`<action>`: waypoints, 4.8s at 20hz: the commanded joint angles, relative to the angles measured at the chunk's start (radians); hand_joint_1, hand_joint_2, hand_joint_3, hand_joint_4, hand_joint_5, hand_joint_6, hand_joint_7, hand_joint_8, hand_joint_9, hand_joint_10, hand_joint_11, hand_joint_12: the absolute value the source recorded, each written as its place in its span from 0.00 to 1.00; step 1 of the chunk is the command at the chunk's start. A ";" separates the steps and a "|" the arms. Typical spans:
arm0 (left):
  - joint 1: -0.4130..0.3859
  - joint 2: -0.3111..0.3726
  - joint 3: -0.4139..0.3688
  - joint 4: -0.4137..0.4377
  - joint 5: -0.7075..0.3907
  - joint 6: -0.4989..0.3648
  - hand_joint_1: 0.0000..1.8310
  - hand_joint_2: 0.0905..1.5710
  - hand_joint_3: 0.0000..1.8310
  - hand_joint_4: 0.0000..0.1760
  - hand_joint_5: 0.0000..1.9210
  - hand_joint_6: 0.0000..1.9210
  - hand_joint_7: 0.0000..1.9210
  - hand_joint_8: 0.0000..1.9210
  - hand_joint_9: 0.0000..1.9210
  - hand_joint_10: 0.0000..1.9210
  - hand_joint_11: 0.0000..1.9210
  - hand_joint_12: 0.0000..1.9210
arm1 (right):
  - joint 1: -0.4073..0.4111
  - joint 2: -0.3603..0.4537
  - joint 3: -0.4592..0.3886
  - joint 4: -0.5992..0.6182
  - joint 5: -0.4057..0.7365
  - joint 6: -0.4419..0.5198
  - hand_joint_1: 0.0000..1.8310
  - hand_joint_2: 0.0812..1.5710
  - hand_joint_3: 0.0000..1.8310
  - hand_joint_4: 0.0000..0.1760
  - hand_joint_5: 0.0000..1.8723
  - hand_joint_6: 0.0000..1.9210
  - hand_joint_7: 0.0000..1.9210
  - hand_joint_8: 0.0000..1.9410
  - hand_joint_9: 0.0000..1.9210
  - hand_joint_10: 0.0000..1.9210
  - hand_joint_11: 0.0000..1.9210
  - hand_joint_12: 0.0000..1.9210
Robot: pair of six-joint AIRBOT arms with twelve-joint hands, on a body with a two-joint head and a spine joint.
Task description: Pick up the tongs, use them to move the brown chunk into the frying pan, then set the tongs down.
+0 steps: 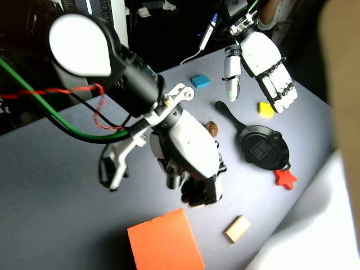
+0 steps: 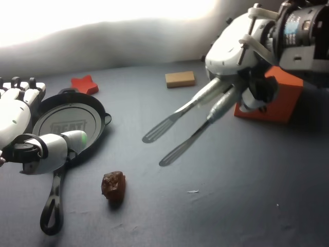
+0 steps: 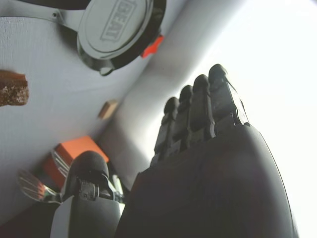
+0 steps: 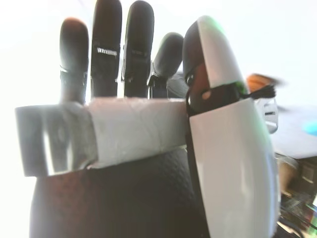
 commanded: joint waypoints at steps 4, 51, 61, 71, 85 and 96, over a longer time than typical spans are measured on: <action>-0.013 0.006 0.002 0.073 -0.094 -0.007 0.00 0.77 0.00 0.00 0.00 0.00 0.01 0.00 0.00 0.00 0.00 0.00 | 0.013 -0.006 -0.079 -0.214 -0.039 0.231 0.60 0.77 0.00 0.00 0.41 0.68 0.57 0.00 0.49 0.23 0.27 0.74; -0.051 0.006 0.063 -0.003 -0.126 -0.008 0.00 0.76 0.00 0.00 0.00 0.00 0.00 0.00 0.00 0.00 0.00 0.00 | -0.173 -0.268 -0.020 -0.518 -0.248 0.678 0.59 0.78 0.00 0.00 0.39 0.70 0.54 0.00 0.48 0.18 0.25 0.72; -0.050 0.006 0.064 -0.003 -0.126 -0.008 0.00 0.76 0.00 0.00 0.00 0.00 0.00 0.00 0.00 0.00 0.00 0.00 | -0.198 -0.293 -0.015 -0.551 -0.238 0.674 0.61 0.75 0.00 0.00 0.43 0.64 0.58 0.01 0.51 0.18 0.26 0.73; -0.051 0.006 0.063 -0.003 -0.126 -0.008 0.00 0.76 0.00 0.00 0.01 0.00 0.01 0.00 0.00 0.00 0.00 0.00 | -0.195 -0.283 -0.014 -0.551 -0.238 0.667 0.68 0.68 0.00 0.00 0.51 0.52 0.61 0.39 0.64 0.31 0.41 0.79; -0.051 0.006 0.060 -0.003 -0.130 -0.007 0.00 0.76 0.00 0.00 0.00 0.00 0.01 0.00 0.00 0.00 0.00 0.00 | -0.204 -0.230 -0.066 -0.551 -0.240 0.654 0.49 0.91 0.00 1.00 0.70 1.00 0.81 1.00 0.88 1.00 0.90 1.00; -0.050 0.006 0.070 -0.007 -0.149 -0.008 0.00 0.77 0.00 0.00 0.01 0.00 0.02 0.00 0.00 0.00 0.00 0.00 | -0.111 -0.248 0.010 -0.674 -0.144 0.805 0.50 0.90 0.00 1.00 0.68 1.00 0.79 1.00 0.86 1.00 0.88 1.00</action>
